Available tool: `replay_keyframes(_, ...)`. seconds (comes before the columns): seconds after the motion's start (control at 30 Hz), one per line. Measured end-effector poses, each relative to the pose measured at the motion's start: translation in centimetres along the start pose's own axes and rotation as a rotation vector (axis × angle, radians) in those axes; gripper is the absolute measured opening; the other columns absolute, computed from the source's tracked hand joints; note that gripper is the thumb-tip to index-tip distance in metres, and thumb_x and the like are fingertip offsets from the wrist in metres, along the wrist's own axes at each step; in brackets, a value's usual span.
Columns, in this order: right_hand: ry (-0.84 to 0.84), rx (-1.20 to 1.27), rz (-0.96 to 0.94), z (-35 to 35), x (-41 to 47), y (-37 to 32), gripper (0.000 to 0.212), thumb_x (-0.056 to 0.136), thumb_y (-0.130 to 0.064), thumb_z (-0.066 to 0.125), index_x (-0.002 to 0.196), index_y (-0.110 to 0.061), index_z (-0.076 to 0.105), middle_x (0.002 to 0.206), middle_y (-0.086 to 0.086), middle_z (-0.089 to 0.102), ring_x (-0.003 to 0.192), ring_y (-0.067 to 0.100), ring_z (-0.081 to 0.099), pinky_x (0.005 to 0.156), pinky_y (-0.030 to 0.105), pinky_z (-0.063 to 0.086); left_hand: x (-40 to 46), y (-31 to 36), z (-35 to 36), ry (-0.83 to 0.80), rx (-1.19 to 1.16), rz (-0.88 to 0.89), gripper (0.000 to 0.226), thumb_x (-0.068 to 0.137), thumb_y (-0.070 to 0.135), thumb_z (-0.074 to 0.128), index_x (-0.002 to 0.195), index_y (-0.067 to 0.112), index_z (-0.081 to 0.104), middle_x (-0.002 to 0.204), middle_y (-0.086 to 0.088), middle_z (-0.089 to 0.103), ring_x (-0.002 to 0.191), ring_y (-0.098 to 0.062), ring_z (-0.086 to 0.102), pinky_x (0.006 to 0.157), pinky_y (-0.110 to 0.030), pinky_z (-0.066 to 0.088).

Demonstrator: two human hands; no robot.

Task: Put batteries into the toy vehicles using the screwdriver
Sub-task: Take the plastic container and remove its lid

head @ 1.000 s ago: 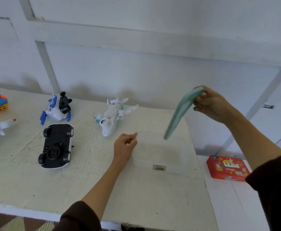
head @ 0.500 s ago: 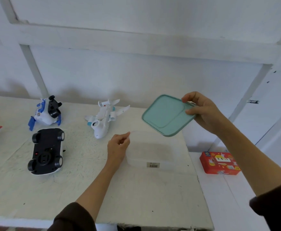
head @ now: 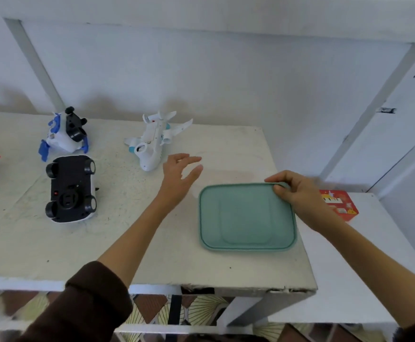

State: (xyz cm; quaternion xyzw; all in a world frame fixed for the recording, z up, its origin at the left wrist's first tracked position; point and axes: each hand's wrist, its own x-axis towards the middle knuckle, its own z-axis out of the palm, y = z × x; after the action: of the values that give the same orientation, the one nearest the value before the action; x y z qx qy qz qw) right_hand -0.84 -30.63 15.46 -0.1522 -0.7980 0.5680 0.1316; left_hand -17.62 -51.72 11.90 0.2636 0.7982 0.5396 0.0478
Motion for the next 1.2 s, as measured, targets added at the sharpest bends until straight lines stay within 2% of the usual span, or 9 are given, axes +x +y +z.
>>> replay_keyframes(0.17,0.111,-0.426,-0.268,1.5,-0.6,1.3,0.023,0.080,0.007,0.060,0.086,-0.015,0.062,0.083,-0.010,0.055,0.085,0.013,0.051,0.076,0.004,0.034,-1.7,-0.7,-0.7,-0.228,0.226,0.175,0.053,0.068,0.068,0.058,0.115,0.041,0.057,0.145,0.006,0.029,0.133,-0.011,0.020,0.109,-0.033,0.017)
replay_keyframes(0.3,0.144,-0.448,-0.281,3.0,-1.0,2.2,0.015,0.080,0.007,0.061,0.087,-0.005,0.064,0.085,-0.005,0.047,0.083,0.010,0.047,0.077,0.002,0.033,-2.3,-1.0,-1.0,-0.197,0.257,0.226,0.060,0.069,0.070,0.052,0.112,0.030,0.066,0.137,0.011,0.040,0.130,-0.004,0.024,0.112,-0.042,0.021)
replay_keyframes(0.5,0.313,-0.520,-0.232,5.2,-1.4,3.5,0.022,0.075,0.001,0.069,0.089,-0.006,0.052,0.094,0.004,0.042,0.089,0.017,0.041,0.078,0.022,0.037,-2.7,-2.1,-0.9,-0.352,0.457,0.324,0.097,0.055,0.089,0.049,0.134,0.032,0.050,0.151,-0.002,0.029,0.146,-0.022,0.006,0.114,-0.042,0.007)
replay_keyframes(0.6,0.323,-0.697,-0.298,4.8,-0.7,2.9,0.041,0.064,-0.003,0.078,0.097,-0.001,0.054,0.101,0.014,0.045,0.093,0.028,0.041,0.078,0.021,0.026,-2.4,-2.4,-1.2,-0.342,0.511,0.340,0.091,0.060,0.077,0.052,0.137,0.029,0.048,0.151,-0.001,0.031,0.147,-0.022,0.007,0.116,-0.049,0.009)
replay_keyframes(0.67,0.235,-0.801,-0.362,4.0,0.0,1.9,0.055,0.060,-0.009,0.081,0.107,-0.002,0.054,0.110,0.017,0.048,0.098,0.031,0.042,0.083,0.028,0.030,-2.3,-2.3,-1.4,-0.358,0.541,0.349,0.089,0.063,0.073,0.057,0.139,0.027,0.046,0.150,0.002,0.034,0.147,-0.018,0.006,0.117,-0.052,0.006)
replay_keyframes(0.73,0.039,-0.956,-0.388,2.9,0.9,1.0,0.065,0.064,-0.017,0.079,0.121,-0.007,0.049,0.123,0.013,0.045,0.112,0.030,0.039,0.094,0.042,0.035,-2.4,-2.3,-1.6,-0.366,0.563,0.342,0.083,0.069,0.058,0.073,0.140,0.025,0.044,0.148,0.004,0.037,0.147,-0.016,0.006,0.117,-0.053,0.003)
replay_keyframes(0.87,-0.327,-1.328,-0.301,1.4,1.8,0.6,0.063,0.081,-0.032,0.064,0.136,-0.019,0.035,0.136,0.000,0.035,0.131,0.020,0.023,0.113,0.046,0.006,-2.1,-2.2,-2.0,-0.337,0.607,0.382,0.069,0.077,0.032,0.079,0.137,0.022,0.048,0.144,0.003,0.044,0.147,-0.017,0.012,0.117,-0.052,0.002)
replay_keyframes(1.1,-0.295,-1.430,-0.315,1.7,2.1,0.5,0.041,0.086,-0.033,0.057,0.122,-0.017,0.045,0.128,0.001,0.042,0.128,0.020,0.027,0.113,0.048,0.000,-1.4,-2.0,-2.4,-0.297,0.703,0.504,0.045,0.077,0.015,0.078,0.118,0.009,0.062,0.125,-0.007,0.061,0.141,-0.024,0.032,0.115,-0.053,0.004)
replay_keyframes(1.2,-0.282,-1.459,-0.312,1.9,2.2,0.7,0.038,0.086,-0.033,0.055,0.118,-0.017,0.046,0.126,0.000,0.043,0.127,0.020,0.027,0.113,0.049,0.002,-1.2,-1.4,-2.4,-0.343,0.742,0.470,0.037,0.079,0.014,0.075,0.113,0.006,0.062,0.133,-0.011,0.055,0.140,-0.022,0.034,0.116,-0.048,-0.001)
